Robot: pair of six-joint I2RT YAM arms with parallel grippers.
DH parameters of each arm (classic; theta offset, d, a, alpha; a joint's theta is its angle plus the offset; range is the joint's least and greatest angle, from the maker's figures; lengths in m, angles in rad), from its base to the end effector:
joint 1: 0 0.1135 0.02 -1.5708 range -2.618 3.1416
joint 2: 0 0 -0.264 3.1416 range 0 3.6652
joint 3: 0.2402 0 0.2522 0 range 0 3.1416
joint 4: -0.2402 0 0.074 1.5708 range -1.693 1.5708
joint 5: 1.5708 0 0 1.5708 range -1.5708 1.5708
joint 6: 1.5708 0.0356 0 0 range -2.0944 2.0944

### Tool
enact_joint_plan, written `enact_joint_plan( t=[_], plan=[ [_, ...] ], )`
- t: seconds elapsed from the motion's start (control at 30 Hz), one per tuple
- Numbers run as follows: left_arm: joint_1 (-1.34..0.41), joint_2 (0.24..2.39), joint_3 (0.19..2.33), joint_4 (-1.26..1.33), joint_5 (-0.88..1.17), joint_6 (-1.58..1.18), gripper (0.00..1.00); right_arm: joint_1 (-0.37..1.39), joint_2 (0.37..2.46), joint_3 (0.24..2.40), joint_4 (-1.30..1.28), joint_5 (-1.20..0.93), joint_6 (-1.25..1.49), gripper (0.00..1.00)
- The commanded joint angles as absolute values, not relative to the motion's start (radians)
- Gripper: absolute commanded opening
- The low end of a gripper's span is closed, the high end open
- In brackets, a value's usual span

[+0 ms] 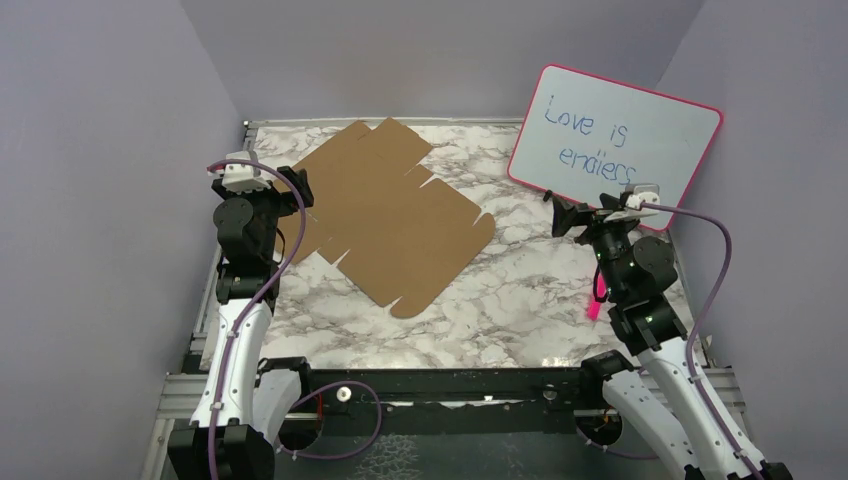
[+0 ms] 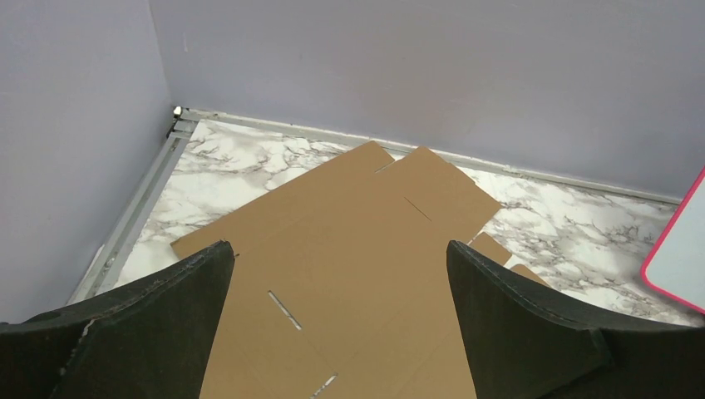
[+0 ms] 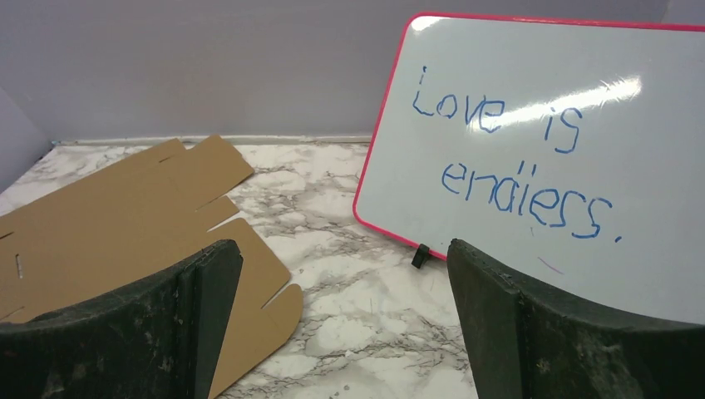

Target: Fold the paper box

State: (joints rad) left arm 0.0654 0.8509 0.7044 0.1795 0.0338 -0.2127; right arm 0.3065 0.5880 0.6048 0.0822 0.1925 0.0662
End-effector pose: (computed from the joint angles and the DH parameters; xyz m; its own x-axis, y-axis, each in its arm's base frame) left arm 0.2062 0.0123 0.3392 0.0389 -0.2089 -0.9772 -0.0239 0.9774 -0.2099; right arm 0.1476 0.0396 0.3348 0.0864 0.0955 -0.9917 -0.1206 0.9891 0.0847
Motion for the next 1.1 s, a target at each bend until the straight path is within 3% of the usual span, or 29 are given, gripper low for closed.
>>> enact_joint_plan(
  t=[0.0,0.2,0.5,0.83,1.07],
  plan=[
    [0.069,0.835,0.697,0.205,0.046,-0.213,0.99,0.310,0.593,0.615,0.122,0.171,0.069,1.00],
    [0.069,0.807,0.704,0.132,-0.065,-0.245,0.99,0.310,0.633,0.603,0.134,0.083,0.108,1.00],
    [0.067,0.715,0.663,0.055,-0.047,-0.262,0.99,0.310,0.799,0.628,0.135,-0.087,0.202,1.00],
    [0.002,0.649,0.621,0.002,-0.014,-0.202,0.99,0.309,1.242,0.756,0.150,-0.312,0.273,1.00],
    [-0.072,0.623,0.615,0.002,0.023,-0.184,0.99,0.288,1.528,0.877,0.190,-0.357,0.240,0.99]
  ],
)
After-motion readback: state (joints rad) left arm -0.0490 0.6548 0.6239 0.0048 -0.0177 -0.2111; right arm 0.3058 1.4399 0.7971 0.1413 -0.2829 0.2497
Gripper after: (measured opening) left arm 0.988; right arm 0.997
